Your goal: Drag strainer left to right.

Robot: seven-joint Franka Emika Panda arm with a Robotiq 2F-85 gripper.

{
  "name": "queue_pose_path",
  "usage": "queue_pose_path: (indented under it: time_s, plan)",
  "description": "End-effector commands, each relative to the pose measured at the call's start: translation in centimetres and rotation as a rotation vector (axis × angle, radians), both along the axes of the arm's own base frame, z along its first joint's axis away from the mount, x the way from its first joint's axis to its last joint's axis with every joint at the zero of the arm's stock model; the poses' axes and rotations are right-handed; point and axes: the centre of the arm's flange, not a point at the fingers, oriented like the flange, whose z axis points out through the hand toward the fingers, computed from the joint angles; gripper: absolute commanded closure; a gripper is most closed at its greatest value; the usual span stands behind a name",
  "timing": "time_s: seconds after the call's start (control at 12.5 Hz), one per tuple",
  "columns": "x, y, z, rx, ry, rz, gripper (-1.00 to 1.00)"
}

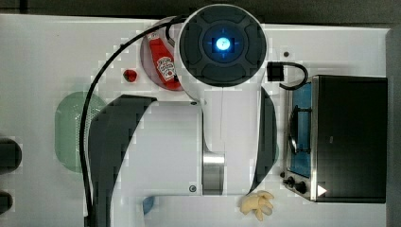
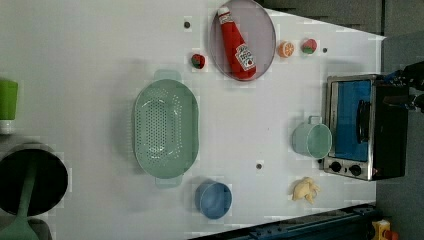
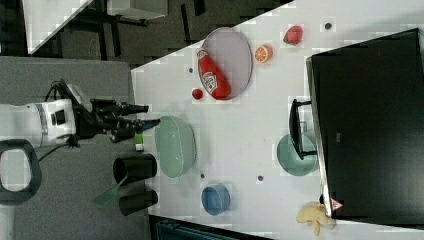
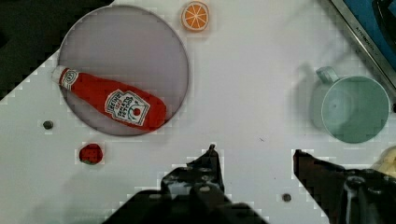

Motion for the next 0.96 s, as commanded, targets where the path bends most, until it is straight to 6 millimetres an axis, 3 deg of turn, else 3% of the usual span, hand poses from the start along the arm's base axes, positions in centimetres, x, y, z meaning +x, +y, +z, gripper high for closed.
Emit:
queue_pose_path:
  time_s: [0.08,0.24,0.32,0.48,0.72,0.96]
  plan:
    - [-14.1,-3.6,8.5,0.009,-0.013,-0.191,-0.59]
    - [-14.1,-3.6,8.5,0.010,-0.012,-0.191,-0.99]
    - [-14.0,-3.1,8.4,0.010,-0.012,-0.182,-1.00]
    - [-13.3,0.0,7.3,0.010,0.004,-0.133,-1.00]
    - [-11.1,7.7,4.1,-0.011,0.011,-0.110,-1.00]
    - [-9.7,16.4,-1.1,-0.050,0.017,-0.246,-1.00]
